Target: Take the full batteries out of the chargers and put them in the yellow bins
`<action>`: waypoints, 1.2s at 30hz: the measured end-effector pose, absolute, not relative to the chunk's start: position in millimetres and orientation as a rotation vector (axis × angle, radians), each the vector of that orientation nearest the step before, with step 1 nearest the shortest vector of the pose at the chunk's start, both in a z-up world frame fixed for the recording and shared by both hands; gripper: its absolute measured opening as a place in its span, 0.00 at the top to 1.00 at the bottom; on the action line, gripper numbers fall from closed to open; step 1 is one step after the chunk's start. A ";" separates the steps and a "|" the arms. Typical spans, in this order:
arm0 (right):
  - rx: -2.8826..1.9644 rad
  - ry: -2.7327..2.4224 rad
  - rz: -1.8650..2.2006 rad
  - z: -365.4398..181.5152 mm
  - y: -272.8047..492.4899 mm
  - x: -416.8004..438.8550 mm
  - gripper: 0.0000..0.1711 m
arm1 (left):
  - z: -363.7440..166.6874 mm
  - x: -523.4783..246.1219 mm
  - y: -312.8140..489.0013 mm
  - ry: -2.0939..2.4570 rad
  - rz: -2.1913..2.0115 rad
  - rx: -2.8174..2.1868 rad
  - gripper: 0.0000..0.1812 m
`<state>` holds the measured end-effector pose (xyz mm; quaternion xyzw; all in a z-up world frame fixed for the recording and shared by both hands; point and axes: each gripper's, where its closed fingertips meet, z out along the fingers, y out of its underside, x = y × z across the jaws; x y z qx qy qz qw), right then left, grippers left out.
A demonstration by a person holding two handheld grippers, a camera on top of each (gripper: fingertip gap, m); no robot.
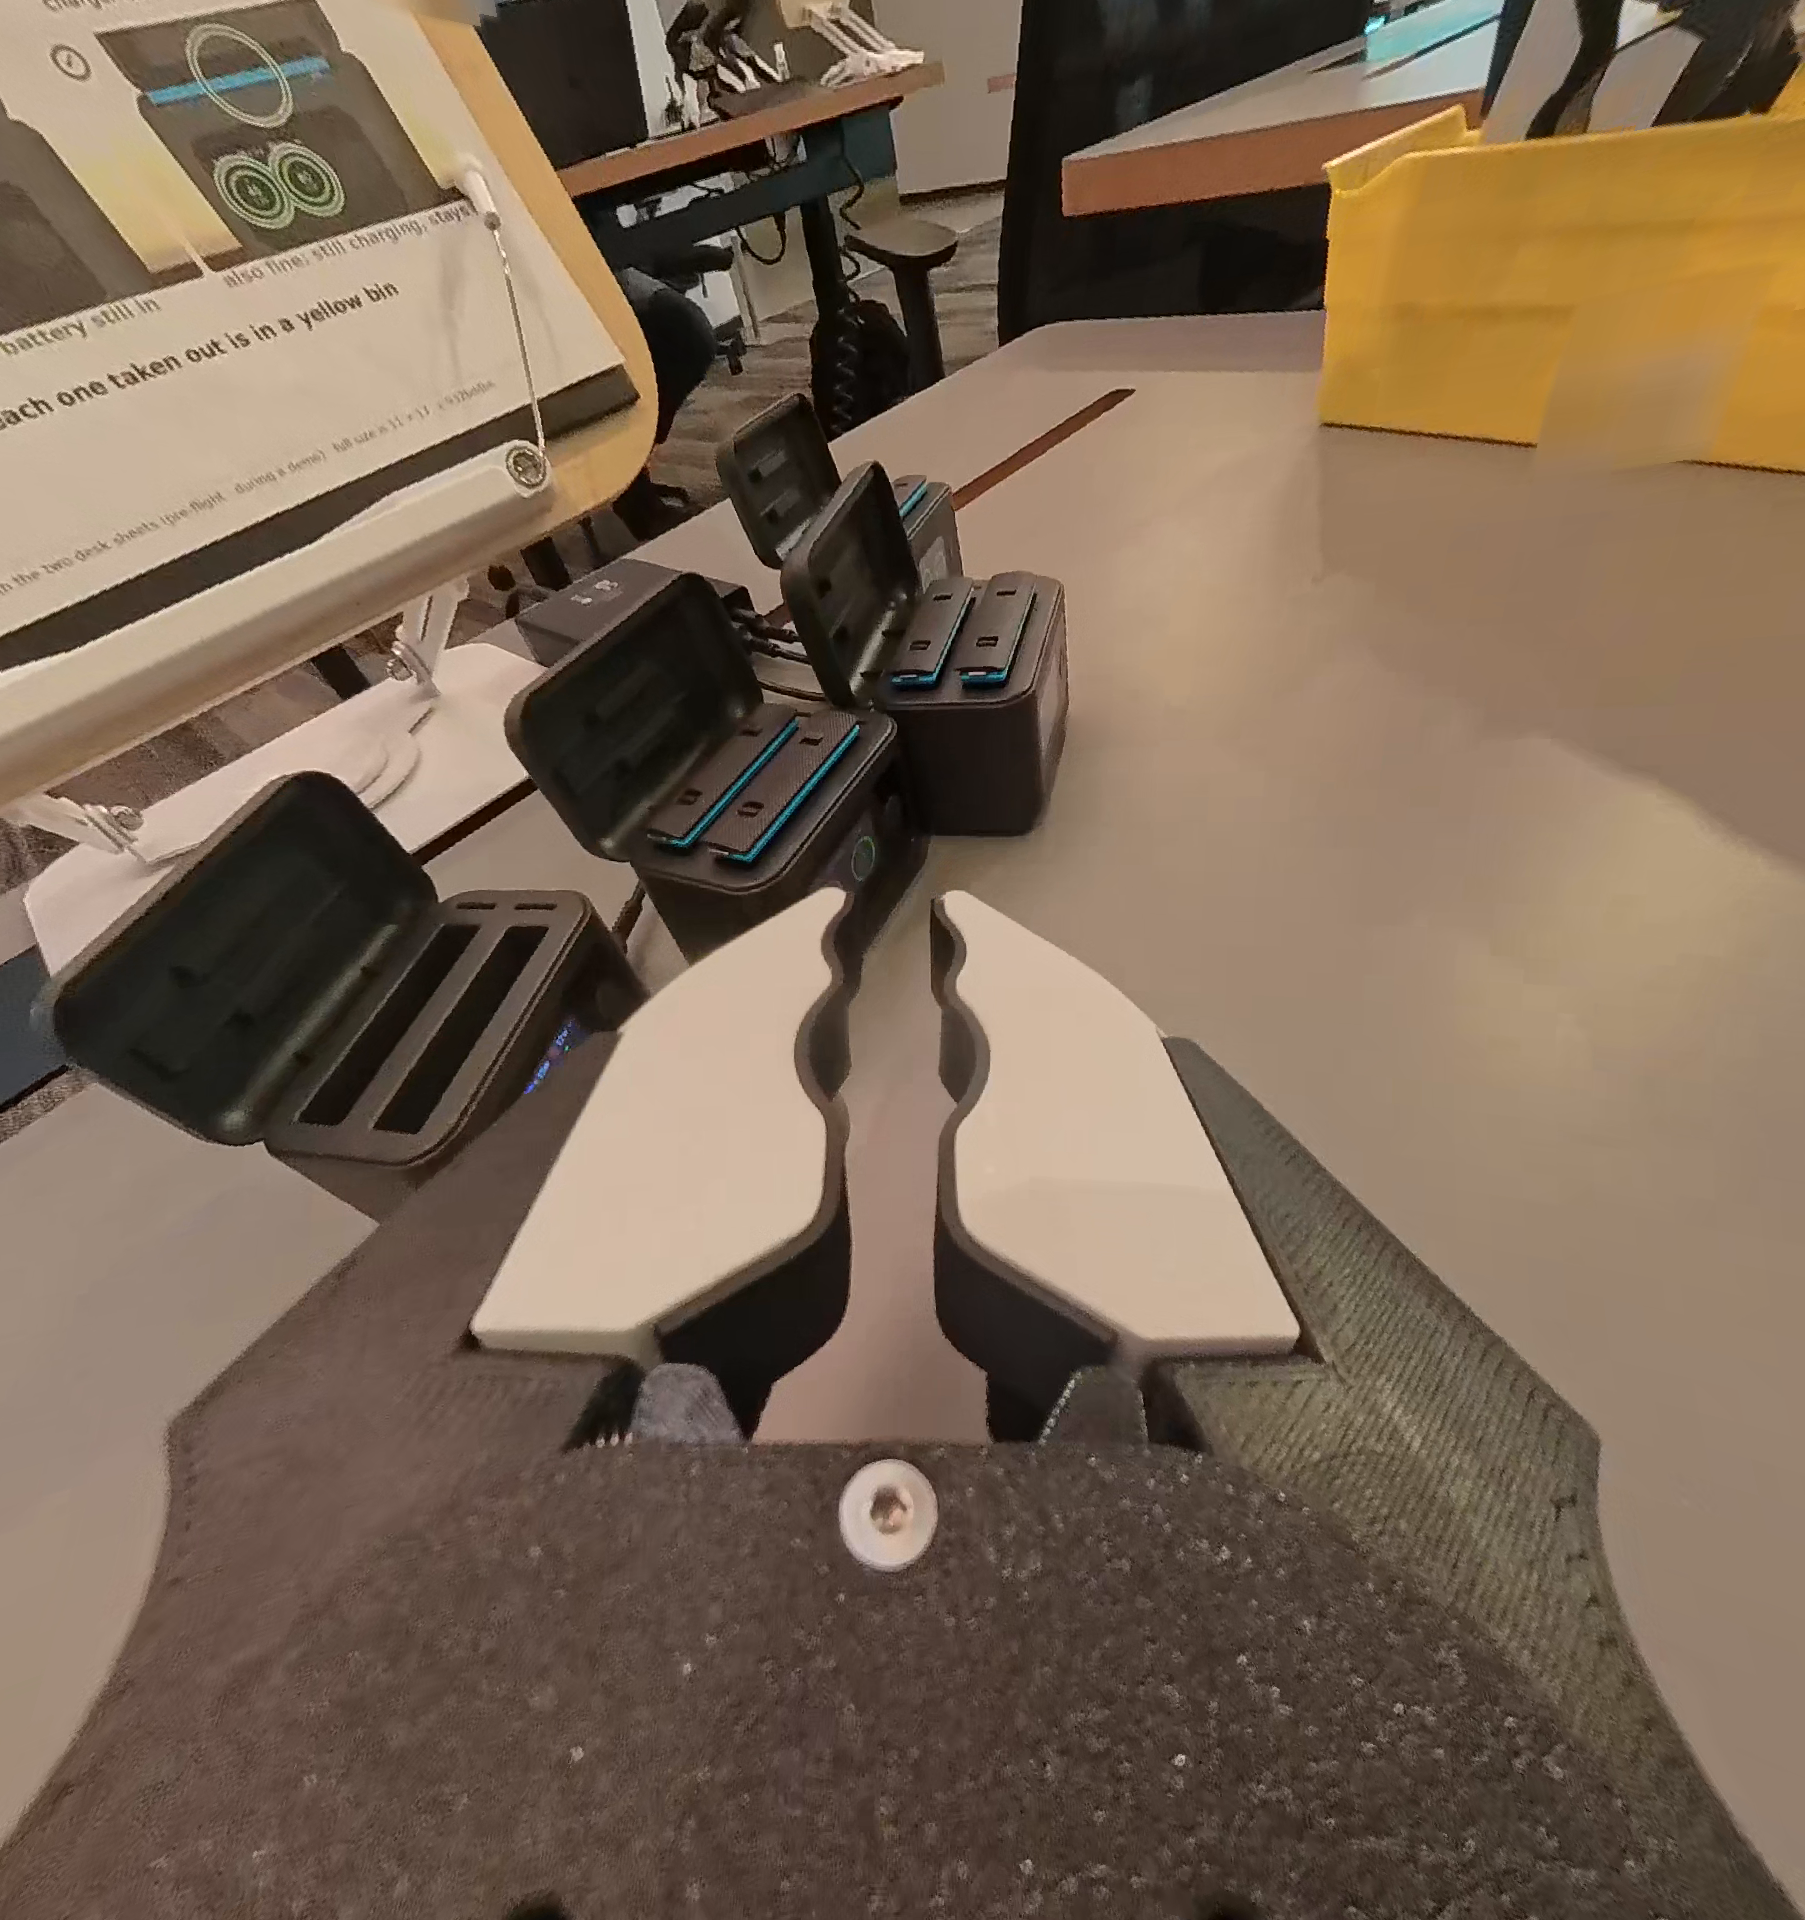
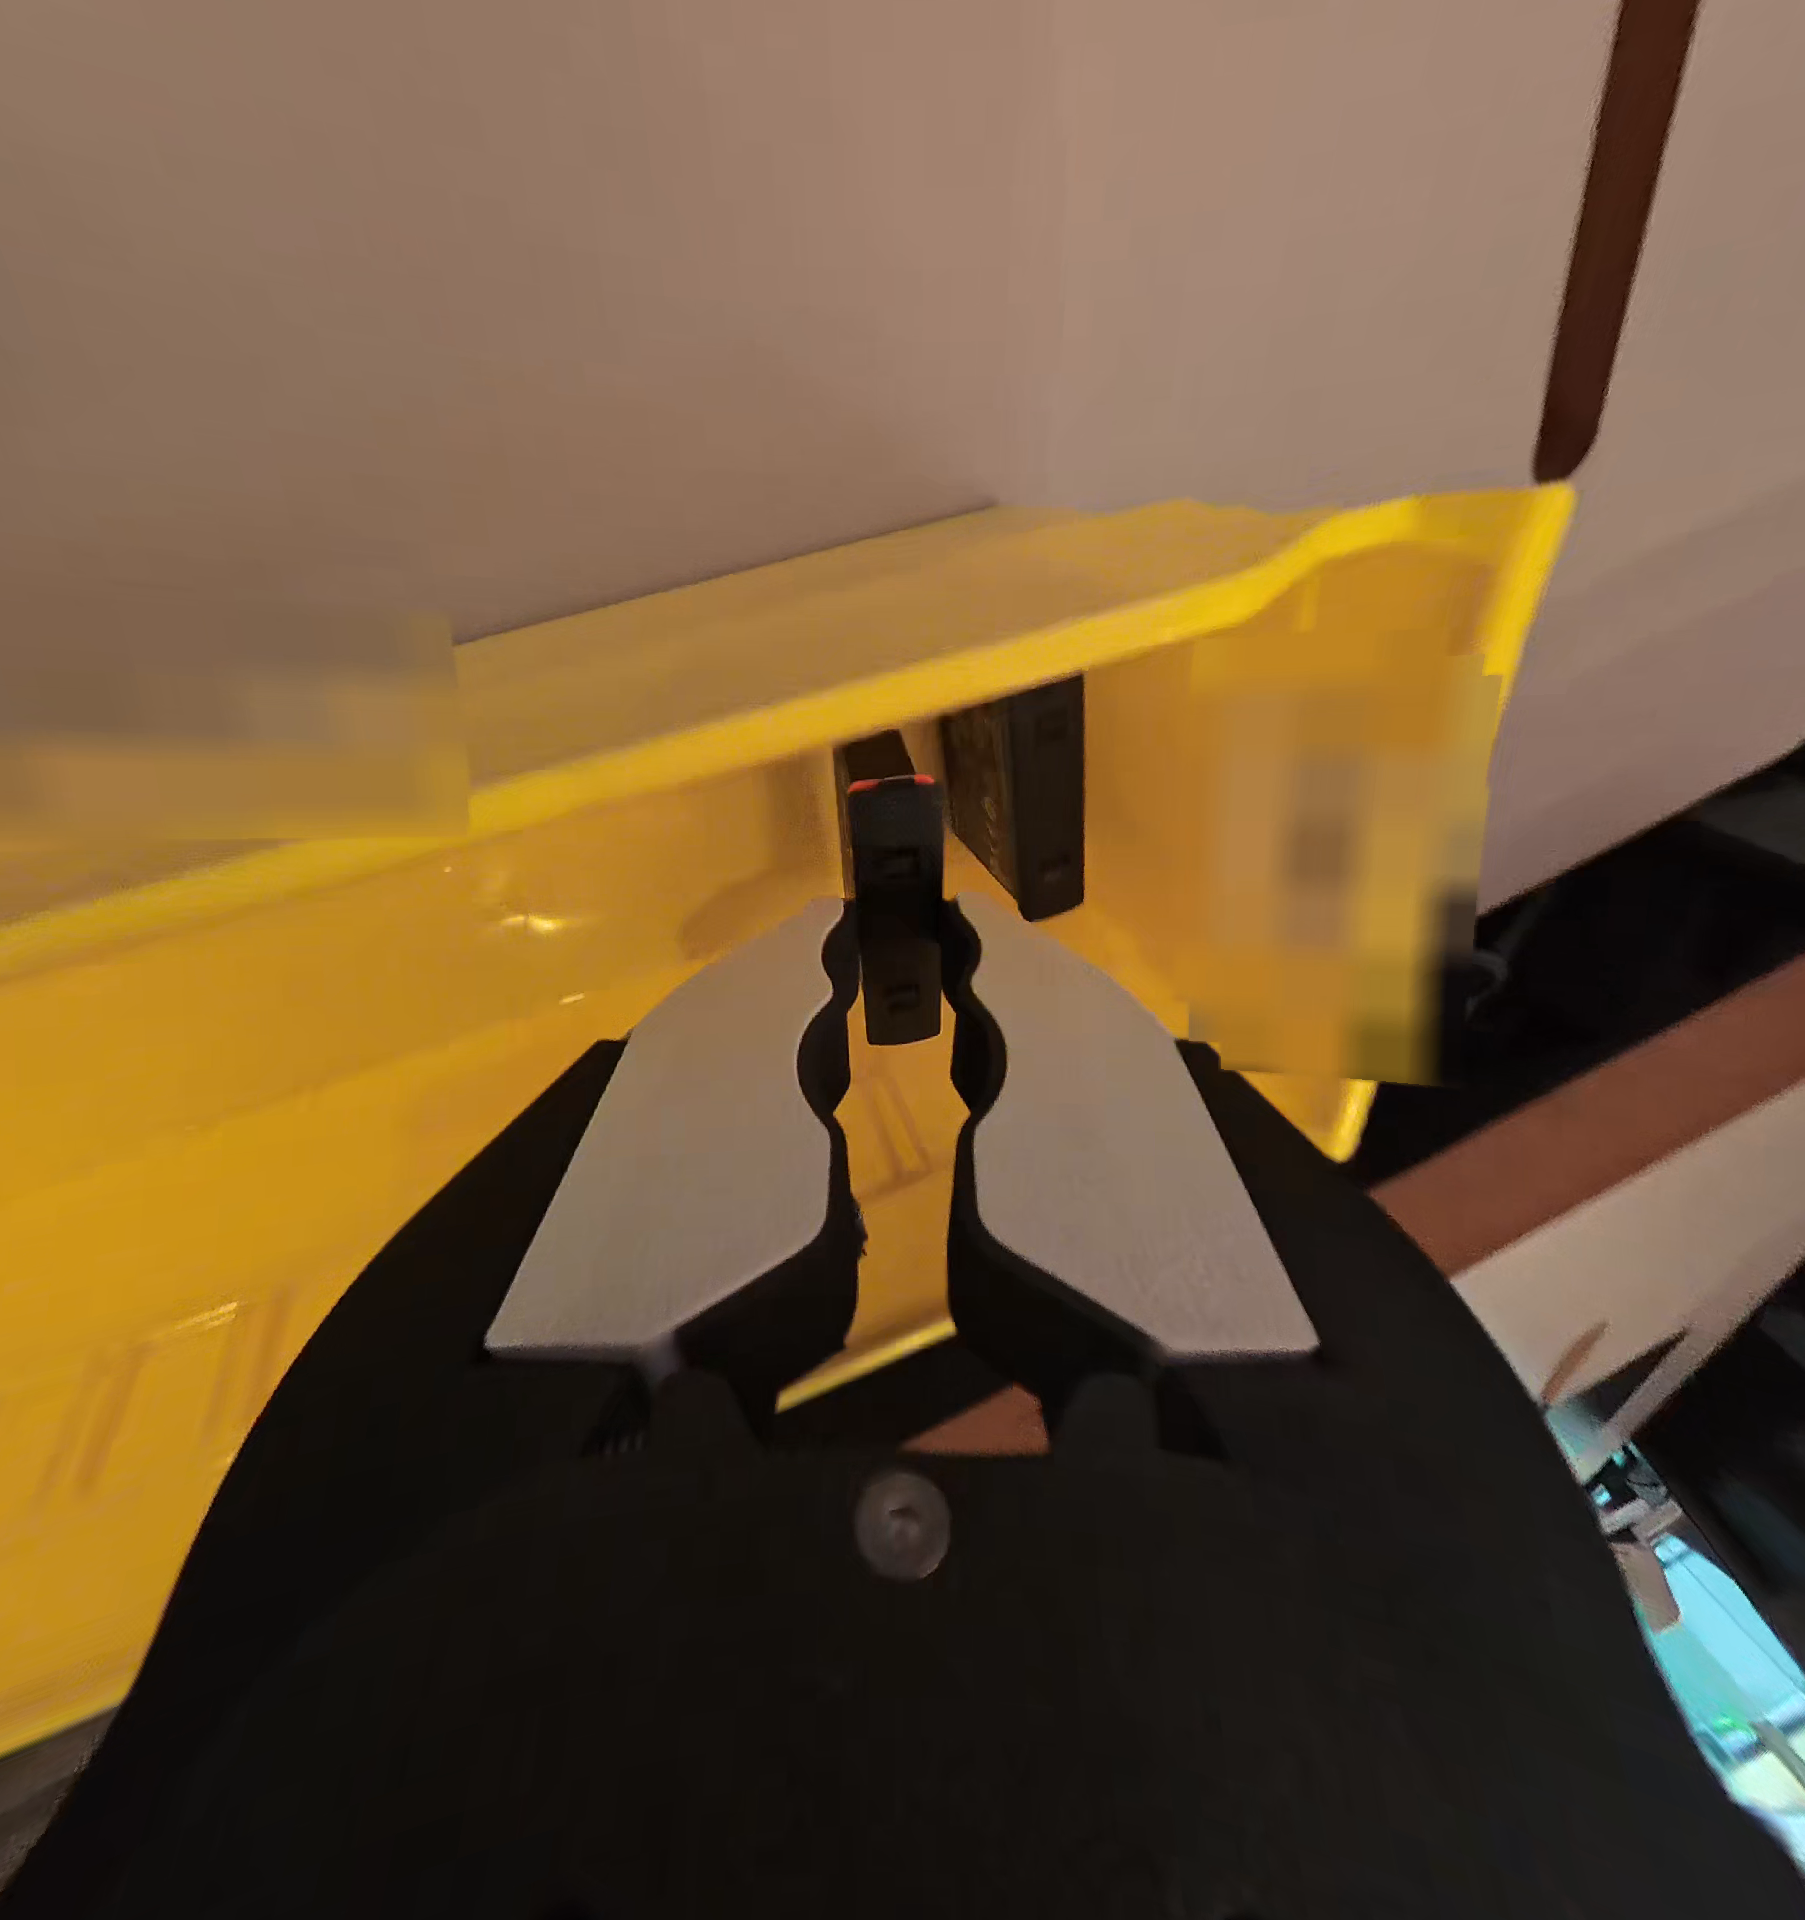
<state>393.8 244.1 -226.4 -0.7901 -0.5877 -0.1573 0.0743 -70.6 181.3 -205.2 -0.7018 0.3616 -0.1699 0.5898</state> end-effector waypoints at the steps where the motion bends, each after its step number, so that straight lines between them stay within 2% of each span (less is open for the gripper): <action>1: -2.371 -1.781 -0.471 -230.9 245.4 393.5 0.92 | -206.3 -70.6 181.7 0.845 -0.390 -1.636 0.93; 10: -2.338 -1.861 -0.521 -240.8 260.7 395.6 0.91 | -209.2 -71.0 182.7 0.849 -0.391 -1.651 0.94; 23: -2.269 -1.772 -0.622 -223.6 271.6 397.9 0.89 | -211.5 -70.6 182.5 0.860 -0.380 -1.661 0.94; 30: -2.177 -1.646 -0.641 -176.3 276.8 378.2 0.89 | -211.9 -72.2 184.1 0.849 -0.372 -1.669 0.94; 36: -2.034 -1.475 -0.536 -116.4 281.6 300.2 0.87 | -209.2 -81.0 190.1 0.801 -0.338 -1.675 0.94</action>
